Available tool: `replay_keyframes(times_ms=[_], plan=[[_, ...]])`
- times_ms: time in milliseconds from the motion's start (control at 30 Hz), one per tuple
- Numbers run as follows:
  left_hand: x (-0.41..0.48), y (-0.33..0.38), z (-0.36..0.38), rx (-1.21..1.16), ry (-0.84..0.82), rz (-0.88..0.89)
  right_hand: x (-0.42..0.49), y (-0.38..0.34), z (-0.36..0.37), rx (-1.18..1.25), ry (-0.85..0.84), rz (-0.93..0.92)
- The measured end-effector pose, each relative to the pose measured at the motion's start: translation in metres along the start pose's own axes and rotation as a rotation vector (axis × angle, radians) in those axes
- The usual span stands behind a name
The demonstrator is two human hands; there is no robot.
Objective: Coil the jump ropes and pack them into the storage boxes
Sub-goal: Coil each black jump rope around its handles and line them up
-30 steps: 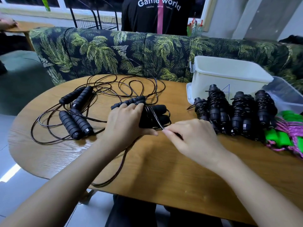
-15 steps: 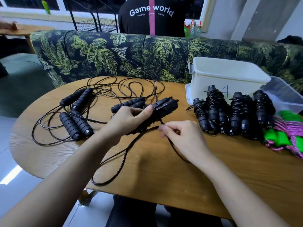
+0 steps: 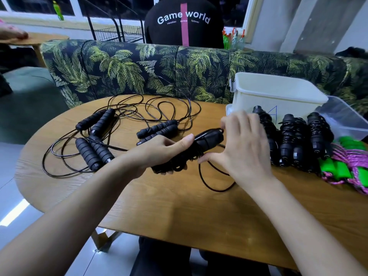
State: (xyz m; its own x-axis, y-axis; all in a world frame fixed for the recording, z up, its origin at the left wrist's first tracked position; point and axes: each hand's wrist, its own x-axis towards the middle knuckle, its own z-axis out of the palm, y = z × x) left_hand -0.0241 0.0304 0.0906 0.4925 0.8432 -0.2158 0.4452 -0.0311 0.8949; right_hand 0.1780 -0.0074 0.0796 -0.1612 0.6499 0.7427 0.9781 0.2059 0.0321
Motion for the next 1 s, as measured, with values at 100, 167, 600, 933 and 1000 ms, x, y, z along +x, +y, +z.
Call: replay_keyframes(times_ms=[100,167,600,933,1000], plan=[[-0.002,0.002,0.003,0.041,-0.040,0.001,0.009,0.014,0.001,0.090,-0.136,-0.356],[-0.002,0.002,0.005,0.017,-0.046,0.000,0.013,0.019,0.002,0.245,-0.234,-0.468],[0.019,-0.023,0.040,-0.472,0.261,0.151,-0.002,0.014,0.015,1.016,-0.273,0.547],[0.041,-0.031,0.053,0.161,0.294,0.405,-0.017,0.010,0.022,1.207,-0.237,0.845],[0.045,-0.030,0.040,0.164,0.203,0.432,-0.018,0.015,0.021,1.253,-0.247,0.846]])
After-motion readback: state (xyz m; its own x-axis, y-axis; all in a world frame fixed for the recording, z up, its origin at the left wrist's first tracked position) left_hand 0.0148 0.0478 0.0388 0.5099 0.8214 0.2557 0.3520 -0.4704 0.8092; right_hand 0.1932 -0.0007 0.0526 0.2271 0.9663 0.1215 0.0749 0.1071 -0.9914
